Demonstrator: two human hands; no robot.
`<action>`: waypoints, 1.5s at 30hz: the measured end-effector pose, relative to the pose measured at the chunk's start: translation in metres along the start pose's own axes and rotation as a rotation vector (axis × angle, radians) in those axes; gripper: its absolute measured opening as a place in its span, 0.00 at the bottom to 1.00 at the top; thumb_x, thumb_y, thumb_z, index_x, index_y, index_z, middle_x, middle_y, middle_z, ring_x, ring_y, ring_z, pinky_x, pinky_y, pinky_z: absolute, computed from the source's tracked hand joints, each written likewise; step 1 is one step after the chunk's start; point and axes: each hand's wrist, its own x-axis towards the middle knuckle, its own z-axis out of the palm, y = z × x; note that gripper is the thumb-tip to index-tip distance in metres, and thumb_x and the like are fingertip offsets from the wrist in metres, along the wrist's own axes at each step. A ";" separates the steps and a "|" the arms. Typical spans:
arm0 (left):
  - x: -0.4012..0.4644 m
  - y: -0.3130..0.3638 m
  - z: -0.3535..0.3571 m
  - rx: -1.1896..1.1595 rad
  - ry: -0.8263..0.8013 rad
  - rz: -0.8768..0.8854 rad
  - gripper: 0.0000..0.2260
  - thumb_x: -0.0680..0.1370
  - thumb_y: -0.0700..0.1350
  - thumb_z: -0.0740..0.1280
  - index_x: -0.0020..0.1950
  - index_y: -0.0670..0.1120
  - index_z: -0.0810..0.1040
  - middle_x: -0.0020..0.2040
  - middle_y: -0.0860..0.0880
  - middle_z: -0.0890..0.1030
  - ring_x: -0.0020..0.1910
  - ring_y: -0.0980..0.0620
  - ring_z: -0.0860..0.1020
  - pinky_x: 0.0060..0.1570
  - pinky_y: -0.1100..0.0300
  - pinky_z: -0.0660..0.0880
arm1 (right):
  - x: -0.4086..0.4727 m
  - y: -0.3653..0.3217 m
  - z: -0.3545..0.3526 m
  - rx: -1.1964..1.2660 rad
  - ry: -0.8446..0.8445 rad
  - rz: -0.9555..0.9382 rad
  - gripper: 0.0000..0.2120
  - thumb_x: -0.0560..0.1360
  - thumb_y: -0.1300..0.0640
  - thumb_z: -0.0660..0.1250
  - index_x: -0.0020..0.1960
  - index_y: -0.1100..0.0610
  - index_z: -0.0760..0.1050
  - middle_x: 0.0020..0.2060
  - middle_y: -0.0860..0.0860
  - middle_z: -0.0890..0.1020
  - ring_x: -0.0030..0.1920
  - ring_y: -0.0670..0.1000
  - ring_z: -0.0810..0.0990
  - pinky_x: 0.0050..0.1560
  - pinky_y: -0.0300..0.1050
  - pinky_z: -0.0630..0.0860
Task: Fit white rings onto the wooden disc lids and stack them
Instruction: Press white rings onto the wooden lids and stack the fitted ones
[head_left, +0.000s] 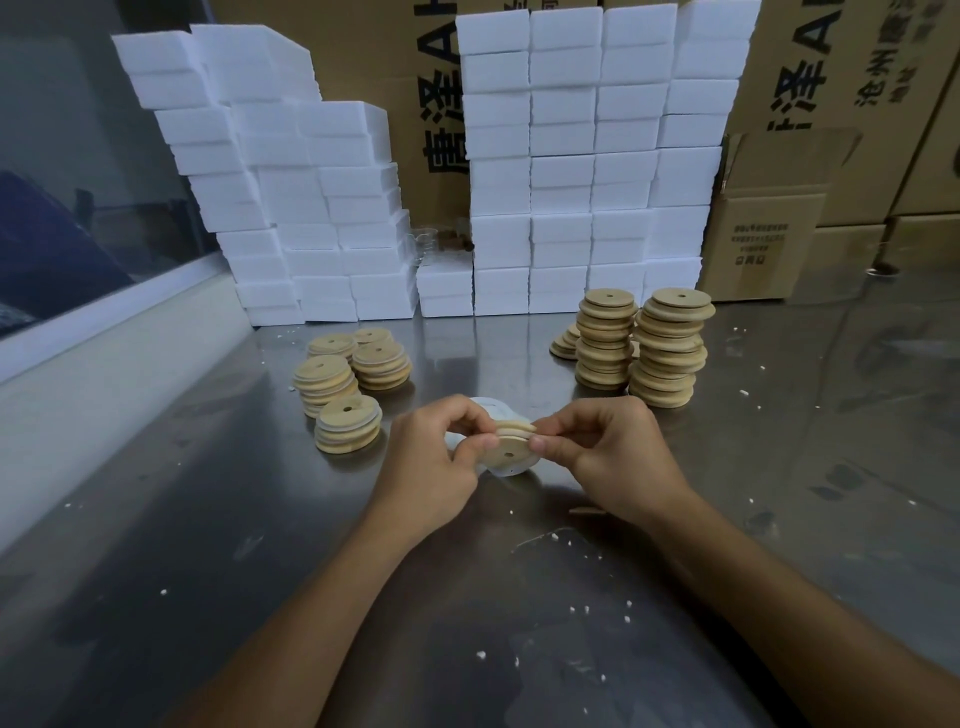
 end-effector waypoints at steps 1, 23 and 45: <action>0.000 -0.001 0.000 -0.001 -0.001 -0.002 0.05 0.73 0.37 0.73 0.41 0.47 0.81 0.39 0.58 0.81 0.44 0.60 0.77 0.43 0.66 0.74 | 0.000 0.000 0.000 -0.005 -0.009 0.002 0.04 0.70 0.60 0.79 0.44 0.57 0.86 0.38 0.49 0.87 0.39 0.46 0.86 0.46 0.46 0.84; 0.001 -0.014 -0.004 -0.287 -0.008 -0.214 0.16 0.73 0.30 0.70 0.35 0.51 0.78 0.41 0.48 0.83 0.44 0.52 0.83 0.47 0.47 0.82 | 0.000 0.004 0.003 0.053 -0.044 0.042 0.06 0.70 0.60 0.78 0.46 0.59 0.86 0.41 0.50 0.87 0.43 0.49 0.87 0.52 0.52 0.83; -0.002 0.005 0.000 0.192 -0.045 0.251 0.09 0.74 0.36 0.70 0.42 0.48 0.73 0.36 0.63 0.72 0.37 0.64 0.72 0.37 0.74 0.63 | -0.007 -0.009 0.009 -0.341 -0.040 -0.415 0.04 0.76 0.58 0.71 0.50 0.56 0.80 0.43 0.48 0.82 0.45 0.49 0.80 0.46 0.53 0.79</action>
